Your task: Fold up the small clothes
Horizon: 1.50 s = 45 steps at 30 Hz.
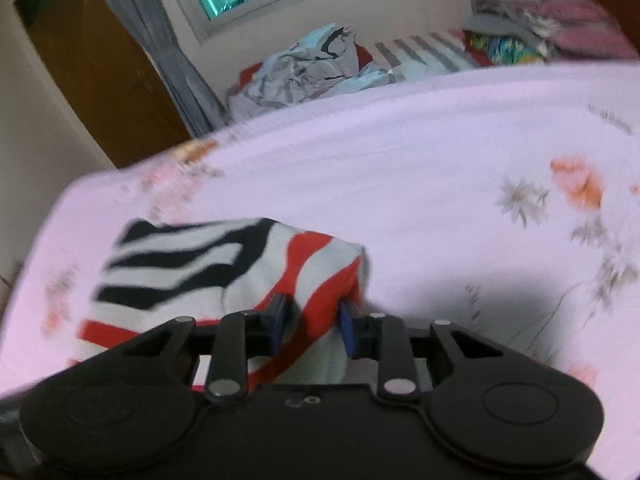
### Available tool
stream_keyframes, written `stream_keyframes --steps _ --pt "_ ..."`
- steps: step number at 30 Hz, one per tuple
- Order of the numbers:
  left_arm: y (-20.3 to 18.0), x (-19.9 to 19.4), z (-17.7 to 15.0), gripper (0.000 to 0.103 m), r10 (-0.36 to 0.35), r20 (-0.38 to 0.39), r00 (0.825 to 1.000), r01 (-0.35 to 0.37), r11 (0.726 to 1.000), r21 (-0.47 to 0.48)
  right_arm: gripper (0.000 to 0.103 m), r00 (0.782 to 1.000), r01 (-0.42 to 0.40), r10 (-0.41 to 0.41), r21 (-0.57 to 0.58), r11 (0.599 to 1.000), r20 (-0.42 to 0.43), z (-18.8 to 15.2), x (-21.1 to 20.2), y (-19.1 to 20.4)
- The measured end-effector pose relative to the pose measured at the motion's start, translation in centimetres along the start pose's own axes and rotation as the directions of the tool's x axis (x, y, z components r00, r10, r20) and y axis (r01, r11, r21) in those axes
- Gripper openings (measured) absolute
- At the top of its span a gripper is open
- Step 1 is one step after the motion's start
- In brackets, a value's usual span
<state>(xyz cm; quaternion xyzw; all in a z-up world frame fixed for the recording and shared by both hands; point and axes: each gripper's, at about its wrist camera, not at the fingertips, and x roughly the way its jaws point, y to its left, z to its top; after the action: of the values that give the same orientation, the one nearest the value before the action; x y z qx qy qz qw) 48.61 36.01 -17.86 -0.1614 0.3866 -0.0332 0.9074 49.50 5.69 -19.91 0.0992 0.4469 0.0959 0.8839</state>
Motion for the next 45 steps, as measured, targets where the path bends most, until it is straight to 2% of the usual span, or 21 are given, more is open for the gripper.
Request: stream_keyframes --steps 5,11,16,19,23,26,29,33,37,40,45 --pt "-0.9 -1.2 0.1 0.073 0.017 -0.007 1.0 -0.017 0.999 0.043 0.033 0.999 -0.017 0.017 -0.006 1.0 0.031 0.1 -2.6 0.6" --pt "-2.0 -3.6 -0.8 0.073 0.039 -0.006 0.999 -0.038 0.996 0.082 0.034 0.992 -0.07 0.078 -0.085 0.994 0.097 -1.7 -8.5 2.3" --pt "-2.6 -6.0 -3.0 0.077 0.046 0.012 0.999 -0.047 0.994 0.099 0.034 0.992 -0.028 0.049 -0.177 0.984 0.116 -5.1 -11.5 4.0" --pt "-2.7 -6.4 -4.5 0.08 0.055 -0.002 0.998 -0.055 0.99 0.126 0.031 0.996 0.023 -0.004 -0.202 0.979 0.093 -7.1 -11.2 4.1" --pt "-2.1 -6.5 -5.2 0.081 0.047 -0.02 0.999 -0.045 0.993 0.11 0.03 0.997 0.068 -0.06 -0.184 0.981 0.048 -8.6 -9.4 3.0" --pt "-2.2 -6.8 -5.2 0.081 0.05 -0.032 0.998 -0.046 0.993 0.11 0.03 0.997 0.066 -0.06 -0.141 0.988 0.046 -8.9 -9.5 3.0" --pt "-2.3 -7.4 -5.4 0.082 0.046 -0.033 0.998 -0.041 0.992 0.12 0.028 0.995 0.061 -0.049 -0.153 0.986 0.083 -9.5 -11.0 3.9" --pt "-2.1 -7.3 -6.2 0.083 0.041 -0.053 0.998 -0.034 0.993 0.113 0.031 0.996 0.088 -0.086 -0.108 0.99 0.016 -10.8 -9.7 2.5" --pt "-2.2 -6.9 -6.3 0.085 0.041 -0.059 0.997 -0.034 0.991 0.127 0.033 0.996 0.092 -0.092 -0.068 0.993 0.005 -11.2 -8.8 1.9" --pt "-2.3 -6.6 -6.4 0.09 0.037 -0.07 0.997 -0.027 0.99 0.136 0.039 0.994 0.106 -0.106 -0.072 0.992 0.008 -11.6 -8.4 1.9" --pt "-2.4 -6.1 -6.5 0.096 0.021 -0.081 0.996 -0.011 0.993 0.117 0.039 0.995 0.104 -0.104 -0.064 0.993 -0.002 -11.6 -8.5 1.8"
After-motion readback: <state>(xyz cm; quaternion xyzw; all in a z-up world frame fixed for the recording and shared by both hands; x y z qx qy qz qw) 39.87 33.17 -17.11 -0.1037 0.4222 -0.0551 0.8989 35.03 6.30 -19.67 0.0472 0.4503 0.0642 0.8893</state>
